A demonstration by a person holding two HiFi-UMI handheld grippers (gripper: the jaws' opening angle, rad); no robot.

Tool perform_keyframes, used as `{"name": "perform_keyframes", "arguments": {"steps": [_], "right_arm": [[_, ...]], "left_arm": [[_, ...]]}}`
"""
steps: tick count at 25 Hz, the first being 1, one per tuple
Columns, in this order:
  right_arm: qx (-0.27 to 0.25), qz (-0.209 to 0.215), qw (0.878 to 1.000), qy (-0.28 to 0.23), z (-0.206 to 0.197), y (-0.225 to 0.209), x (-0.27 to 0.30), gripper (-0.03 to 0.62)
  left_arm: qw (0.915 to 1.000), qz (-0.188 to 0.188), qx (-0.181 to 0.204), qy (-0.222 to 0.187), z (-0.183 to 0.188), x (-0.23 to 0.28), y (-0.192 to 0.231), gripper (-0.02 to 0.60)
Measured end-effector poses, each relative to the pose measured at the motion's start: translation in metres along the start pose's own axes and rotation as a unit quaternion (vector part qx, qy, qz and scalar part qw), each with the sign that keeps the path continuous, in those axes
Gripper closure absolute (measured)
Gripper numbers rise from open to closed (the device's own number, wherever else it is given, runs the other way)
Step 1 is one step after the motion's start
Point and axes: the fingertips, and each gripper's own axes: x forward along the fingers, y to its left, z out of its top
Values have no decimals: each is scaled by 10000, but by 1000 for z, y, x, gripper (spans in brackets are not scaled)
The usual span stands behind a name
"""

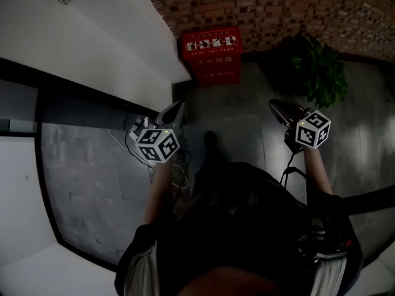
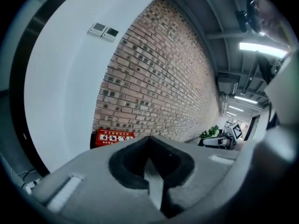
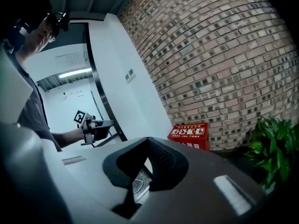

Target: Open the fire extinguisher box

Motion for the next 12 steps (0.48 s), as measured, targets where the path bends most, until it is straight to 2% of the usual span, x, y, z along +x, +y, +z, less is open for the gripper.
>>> {"name": "perform_keyframes", "arguments": {"steps": [5,9,12], "right_arm": [[-76,-374,9992,107,25,-1,63,592],[-190,-720,9972,83,54,-12,114,592],[-389,-910,9950,125,68,-16,150,592]], "left_arm": [[9991,-319,-223,164,19,29,60,580],[9973,-647,-67,334,36,63,95,581],[9964,-766,-109,336,52,82,124,581]]}}
